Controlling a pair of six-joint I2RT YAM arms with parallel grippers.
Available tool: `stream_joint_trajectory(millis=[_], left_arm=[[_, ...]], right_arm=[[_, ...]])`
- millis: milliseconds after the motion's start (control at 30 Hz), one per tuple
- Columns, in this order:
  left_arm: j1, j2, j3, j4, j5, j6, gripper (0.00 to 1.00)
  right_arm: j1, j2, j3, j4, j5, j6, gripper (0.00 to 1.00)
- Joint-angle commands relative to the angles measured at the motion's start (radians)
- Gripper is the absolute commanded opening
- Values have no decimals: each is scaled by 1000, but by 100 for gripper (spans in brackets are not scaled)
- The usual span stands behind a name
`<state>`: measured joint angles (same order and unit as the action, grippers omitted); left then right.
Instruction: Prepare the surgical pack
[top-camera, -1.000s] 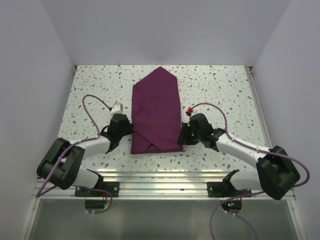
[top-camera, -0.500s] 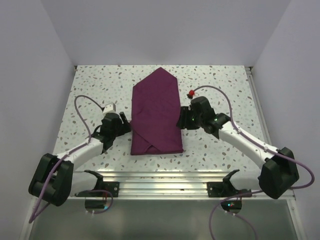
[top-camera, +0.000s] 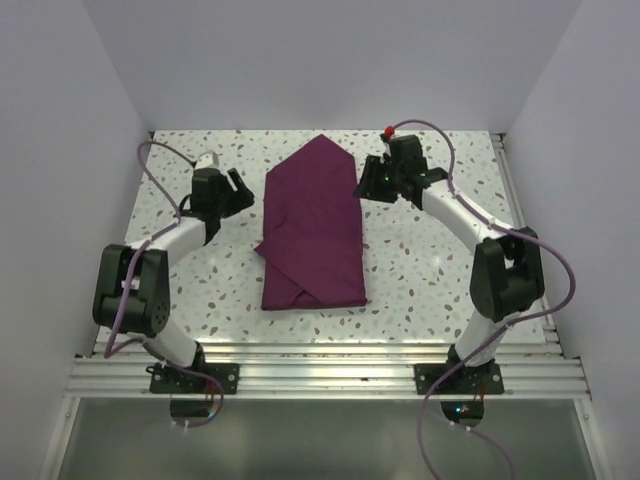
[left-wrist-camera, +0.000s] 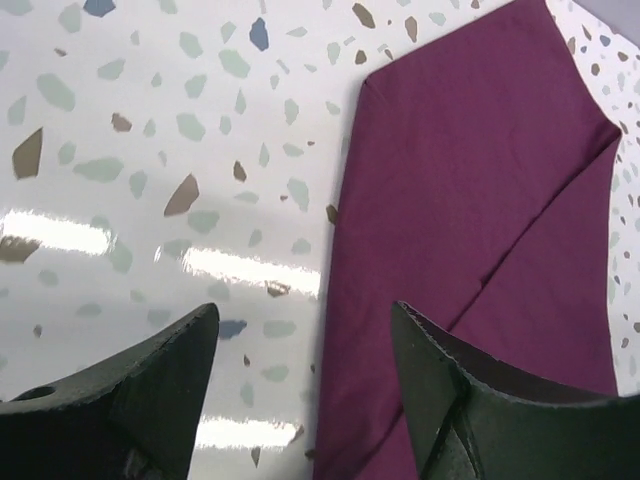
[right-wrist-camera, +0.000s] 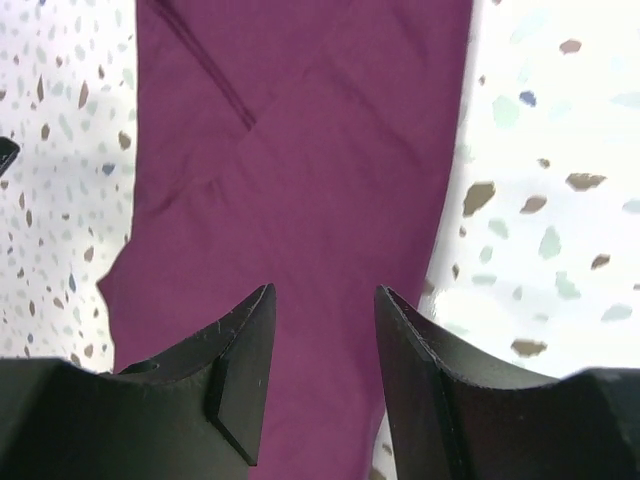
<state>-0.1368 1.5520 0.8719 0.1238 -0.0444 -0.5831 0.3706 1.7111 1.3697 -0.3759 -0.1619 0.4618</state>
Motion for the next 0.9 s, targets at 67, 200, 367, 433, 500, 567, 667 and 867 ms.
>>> stream_joint_trajectory(millis=[67, 200, 367, 433, 500, 567, 667, 867], left_arm=[[43, 181, 168, 95, 142, 60, 72], [57, 336, 301, 96, 216, 66, 71], [59, 456, 409, 105, 278, 77, 69], [62, 500, 444, 114, 302, 77, 67], [62, 542, 479, 111, 322, 72, 66], [62, 562, 496, 114, 336, 63, 65], [62, 603, 532, 111, 353, 45, 62], [62, 671, 585, 89, 360, 17, 61]], right_arm=[[-97, 156, 152, 98, -129, 4, 49], [-134, 286, 264, 157, -195, 23, 52], [-153, 427, 373, 205, -229, 46, 54], [-159, 485, 399, 250, -255, 70, 54], [-168, 542, 436, 262, -269, 78, 54], [-171, 574, 475, 273, -289, 80, 54], [-176, 636, 525, 278, -294, 80, 54], [-182, 734, 615, 270, -286, 92, 53]])
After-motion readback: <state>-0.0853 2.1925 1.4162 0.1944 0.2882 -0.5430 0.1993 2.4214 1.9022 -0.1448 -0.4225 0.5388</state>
